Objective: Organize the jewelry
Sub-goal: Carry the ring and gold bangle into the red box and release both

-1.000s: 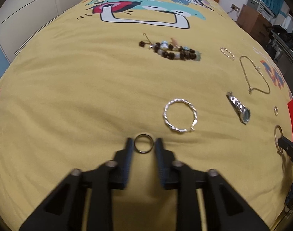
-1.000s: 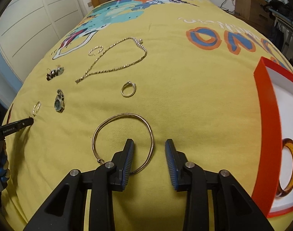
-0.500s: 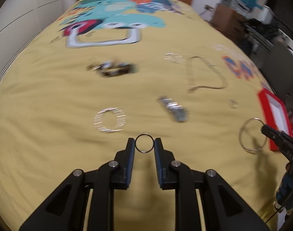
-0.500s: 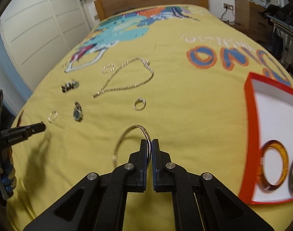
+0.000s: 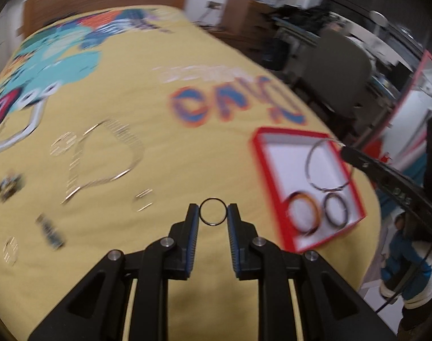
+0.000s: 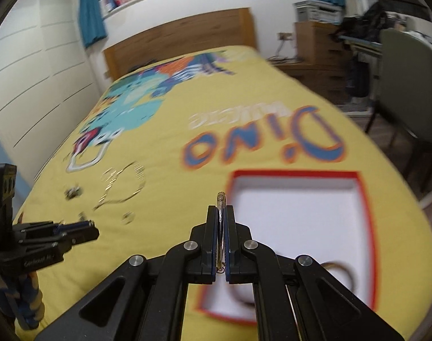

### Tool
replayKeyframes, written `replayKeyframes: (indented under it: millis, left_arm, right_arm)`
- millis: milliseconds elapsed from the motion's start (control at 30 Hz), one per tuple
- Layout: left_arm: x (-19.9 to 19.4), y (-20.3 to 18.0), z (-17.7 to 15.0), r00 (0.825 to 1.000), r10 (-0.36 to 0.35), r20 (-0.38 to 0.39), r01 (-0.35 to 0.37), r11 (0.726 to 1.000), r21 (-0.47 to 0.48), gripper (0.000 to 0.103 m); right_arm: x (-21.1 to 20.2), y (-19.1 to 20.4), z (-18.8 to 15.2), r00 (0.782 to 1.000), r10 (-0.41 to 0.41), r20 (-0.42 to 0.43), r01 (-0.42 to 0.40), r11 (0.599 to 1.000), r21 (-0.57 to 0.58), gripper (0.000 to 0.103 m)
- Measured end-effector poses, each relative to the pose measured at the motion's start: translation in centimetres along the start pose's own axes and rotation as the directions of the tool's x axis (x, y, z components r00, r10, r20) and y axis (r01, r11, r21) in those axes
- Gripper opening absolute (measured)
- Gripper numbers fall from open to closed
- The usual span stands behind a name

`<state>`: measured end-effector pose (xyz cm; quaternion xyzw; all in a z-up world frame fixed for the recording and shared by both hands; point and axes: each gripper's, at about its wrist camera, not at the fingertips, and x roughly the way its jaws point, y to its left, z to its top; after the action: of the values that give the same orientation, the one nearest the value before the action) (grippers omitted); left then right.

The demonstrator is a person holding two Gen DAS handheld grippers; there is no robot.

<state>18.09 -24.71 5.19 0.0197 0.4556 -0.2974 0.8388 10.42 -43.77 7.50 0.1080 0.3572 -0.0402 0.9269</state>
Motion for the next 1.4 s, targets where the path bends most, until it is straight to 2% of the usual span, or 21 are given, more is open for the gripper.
replayKeyframes:
  millis: [167,300,500,633,700,800,900,967,1067,1267,1400]
  left_arm:
    - [4.1,-6.0,3.1,0.999,-0.043,-0.026,0.045,0.996,0.071,0.019]
    - [8.1,-9.7,4.1,0.996,-0.038,-0.075,0.046,0.992,0.114,0.019]
    - [13.0,-11.1,3.7,0.988,0.024,-0.153,-0.003,0.991,0.135,0.019]
    - [14.9,-11.0,2.9,0.979,0.061,-0.195,-0.034,0.990,0.139,0.019]
    - [15.3,-11.0,2.5,0.978,0.088,-0.191,-0.059,0.986,0.154,0.020]
    - [15.2,-11.2,2.5,0.977,0.099,-0.187,-0.067,0.983,0.169,0.020]
    - [14.6,-11.2,2.7,0.980,0.097,-0.175,-0.069,0.985,0.161,0.030]
    - [13.9,-11.2,2.8,0.982,0.091,-0.165,-0.066,0.986,0.156,0.031]
    - [12.5,-11.5,2.9,0.988,0.083,-0.134,-0.062,0.986,0.157,0.031]
    - [7.8,-10.7,2.1,0.995,0.070,-0.077,-0.058,0.988,0.141,0.031]
    - [4.1,-9.1,1.0,0.995,0.069,-0.070,-0.061,0.992,0.110,0.031]
  right_arm:
    - [1.1,-5.5,1.0,0.999,-0.050,-0.003,0.050,0.997,0.066,0.004]
    - [2.8,-8.5,0.3,0.998,-0.058,-0.031,0.062,0.991,0.121,0.004]
    - [4.2,-12.0,-1.5,0.991,-0.112,-0.072,0.122,0.980,0.154,0.004]
    - [4.8,-13.5,-2.6,0.984,-0.141,-0.106,0.157,0.975,0.158,0.004]
    - [5.1,-13.8,-3.2,0.981,-0.153,-0.119,0.171,0.973,0.156,0.005]
    - [5.3,-14.0,-3.8,0.978,-0.162,-0.128,0.181,0.971,0.154,0.006]
    - [5.0,-13.9,-4.0,0.978,-0.168,-0.126,0.186,0.971,0.148,0.009]
    - [4.5,-13.9,-4.1,0.976,-0.180,-0.122,0.197,0.970,0.144,0.015]
    - [3.7,-13.7,-4.1,0.976,-0.184,-0.113,0.199,0.971,0.134,0.017]
    - [0.7,-12.4,-3.6,0.980,-0.185,-0.067,0.192,0.974,0.120,0.017]
    - [-1.8,-10.1,-3.1,0.988,-0.150,-0.027,0.152,0.983,0.101,0.017]
